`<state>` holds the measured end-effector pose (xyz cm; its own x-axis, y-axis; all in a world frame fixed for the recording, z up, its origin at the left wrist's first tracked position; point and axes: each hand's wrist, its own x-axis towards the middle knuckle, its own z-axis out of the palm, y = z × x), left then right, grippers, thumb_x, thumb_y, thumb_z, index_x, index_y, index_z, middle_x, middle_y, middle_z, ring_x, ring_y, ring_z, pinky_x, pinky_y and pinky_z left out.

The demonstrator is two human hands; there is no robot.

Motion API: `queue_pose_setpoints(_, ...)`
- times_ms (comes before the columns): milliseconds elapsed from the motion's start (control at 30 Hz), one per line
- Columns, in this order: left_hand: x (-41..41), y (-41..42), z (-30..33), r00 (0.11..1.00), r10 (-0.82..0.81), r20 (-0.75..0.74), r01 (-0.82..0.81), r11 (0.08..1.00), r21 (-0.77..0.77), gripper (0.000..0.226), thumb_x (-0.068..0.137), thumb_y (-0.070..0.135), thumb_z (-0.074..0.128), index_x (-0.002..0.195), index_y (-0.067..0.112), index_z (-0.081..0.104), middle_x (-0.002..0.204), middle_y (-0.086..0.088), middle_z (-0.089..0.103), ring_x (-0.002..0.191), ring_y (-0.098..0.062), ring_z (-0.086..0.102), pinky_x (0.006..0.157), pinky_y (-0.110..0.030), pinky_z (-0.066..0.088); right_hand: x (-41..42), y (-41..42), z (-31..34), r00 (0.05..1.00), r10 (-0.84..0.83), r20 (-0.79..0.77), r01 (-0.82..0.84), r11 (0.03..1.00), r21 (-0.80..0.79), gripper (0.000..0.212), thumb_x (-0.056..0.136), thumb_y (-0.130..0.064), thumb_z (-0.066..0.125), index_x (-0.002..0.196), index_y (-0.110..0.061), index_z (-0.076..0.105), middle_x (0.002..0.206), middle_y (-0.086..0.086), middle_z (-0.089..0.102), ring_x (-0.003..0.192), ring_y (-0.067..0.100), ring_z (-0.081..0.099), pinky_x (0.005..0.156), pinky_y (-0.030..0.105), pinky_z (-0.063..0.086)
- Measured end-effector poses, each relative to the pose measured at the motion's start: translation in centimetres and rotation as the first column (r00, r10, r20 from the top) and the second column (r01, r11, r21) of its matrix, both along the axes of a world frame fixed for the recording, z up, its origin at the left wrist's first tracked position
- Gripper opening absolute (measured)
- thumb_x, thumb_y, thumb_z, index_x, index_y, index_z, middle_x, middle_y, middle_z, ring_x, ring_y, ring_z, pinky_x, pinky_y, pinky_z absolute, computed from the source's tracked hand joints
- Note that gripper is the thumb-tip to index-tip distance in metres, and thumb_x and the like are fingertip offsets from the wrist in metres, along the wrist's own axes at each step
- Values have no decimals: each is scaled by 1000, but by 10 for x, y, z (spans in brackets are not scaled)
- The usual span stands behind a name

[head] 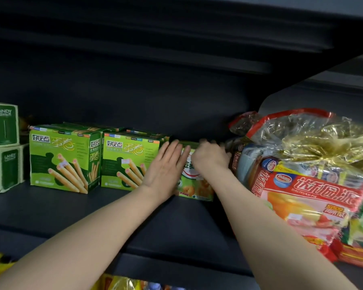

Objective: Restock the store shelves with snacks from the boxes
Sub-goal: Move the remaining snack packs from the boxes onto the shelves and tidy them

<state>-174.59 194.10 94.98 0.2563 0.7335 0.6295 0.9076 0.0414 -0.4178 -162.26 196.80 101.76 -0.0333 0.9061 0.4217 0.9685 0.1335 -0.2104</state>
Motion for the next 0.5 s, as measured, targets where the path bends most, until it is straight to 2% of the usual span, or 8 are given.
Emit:
queue_pose_setpoints(100,-1,1,-2,999,42,-5,-42,999,18,116,83,55,62,153,0,-14,161,-19,8,151,-36,-2,121,-47,-12,7,-18,-24,985,35,167,-39,999,22,68,99,-34,38,158,-17,9,165,17,1,150,41,-4,116,64,11)
queue_pose_setpoints(200,0,6,-3,999,46,7,-46,999,7,124,78,57,68,153,1,-13,160,-19,13,150,-35,4,122,-45,-9,14,-15,-41,966,58,252,-51,998,-34,97,93,-34,58,157,-12,-13,161,24,-17,149,45,-10,120,54,20)
queue_pose_setpoints(300,3,8,-2,998,60,14,-60,998,-13,129,74,55,73,153,3,-15,160,-17,11,150,-34,6,123,-44,-7,10,-5,-50,967,25,254,-29,1000,12,96,96,-22,56,155,-7,-18,158,30,-23,148,49,-11,120,46,20)
queue_pose_setpoints(500,-10,-9,0,999,26,27,-24,998,-50,127,76,58,72,154,2,-12,164,-16,-10,152,-30,-11,122,-41,-11,5,-7,-43,968,-10,251,9,1000,7,75,101,-13,41,156,-7,-10,160,29,-15,149,48,-6,119,47,19)
